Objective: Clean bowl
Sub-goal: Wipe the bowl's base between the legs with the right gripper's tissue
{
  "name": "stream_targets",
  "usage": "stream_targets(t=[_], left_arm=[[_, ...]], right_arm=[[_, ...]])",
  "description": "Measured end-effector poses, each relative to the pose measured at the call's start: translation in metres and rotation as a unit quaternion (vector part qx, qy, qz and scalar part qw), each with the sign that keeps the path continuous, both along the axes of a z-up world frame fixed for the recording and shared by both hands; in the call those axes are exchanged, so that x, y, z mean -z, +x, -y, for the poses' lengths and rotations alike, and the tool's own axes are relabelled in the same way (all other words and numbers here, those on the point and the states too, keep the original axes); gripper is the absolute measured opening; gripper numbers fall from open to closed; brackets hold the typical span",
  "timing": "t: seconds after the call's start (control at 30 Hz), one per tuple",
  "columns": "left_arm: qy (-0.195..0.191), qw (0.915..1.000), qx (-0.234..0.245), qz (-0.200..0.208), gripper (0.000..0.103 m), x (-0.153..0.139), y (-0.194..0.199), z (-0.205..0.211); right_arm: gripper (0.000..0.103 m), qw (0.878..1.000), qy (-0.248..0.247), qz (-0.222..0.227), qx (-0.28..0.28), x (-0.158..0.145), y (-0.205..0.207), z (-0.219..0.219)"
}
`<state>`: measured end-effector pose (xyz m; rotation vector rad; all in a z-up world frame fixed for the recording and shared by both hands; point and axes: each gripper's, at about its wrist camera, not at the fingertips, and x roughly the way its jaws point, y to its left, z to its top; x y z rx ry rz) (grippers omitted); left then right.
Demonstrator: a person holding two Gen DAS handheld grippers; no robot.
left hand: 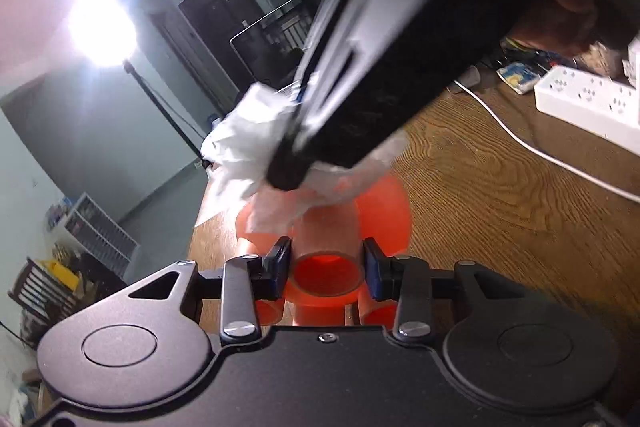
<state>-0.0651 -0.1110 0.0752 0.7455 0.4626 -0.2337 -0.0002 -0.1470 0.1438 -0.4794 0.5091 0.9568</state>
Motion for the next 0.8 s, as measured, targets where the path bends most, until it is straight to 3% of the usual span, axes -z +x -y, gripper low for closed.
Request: stream_targets(t=[0.2,0.47,0.67,0.73,0.8], left_arm=[[0.061,0.9967,0.040,0.037,0.037,0.011,-0.015,0.013],[0.099,0.9915,0.055,0.065,0.037,0.018,-0.021,0.010],[0.090,0.9905,0.062,0.083,0.037,0.013,-0.023,0.004],[0.066,0.9922,0.054,0.091,0.037,0.007,-0.020,0.002],[0.016,0.9949,0.047,0.087,0.037,-0.003,-0.012,-0.002]], right_arm=[[0.007,1.000,-0.004,-0.002,-0.028,-0.001,0.000,-0.016],[0.007,1.000,-0.004,0.017,-0.020,-0.016,0.020,-0.016],[0.007,1.000,-0.006,0.019,0.024,-0.018,0.038,0.006],[0.007,0.999,-0.011,0.013,0.039,-0.011,0.043,0.016],[0.007,0.999,-0.017,0.006,0.050,-0.003,0.044,0.026]])
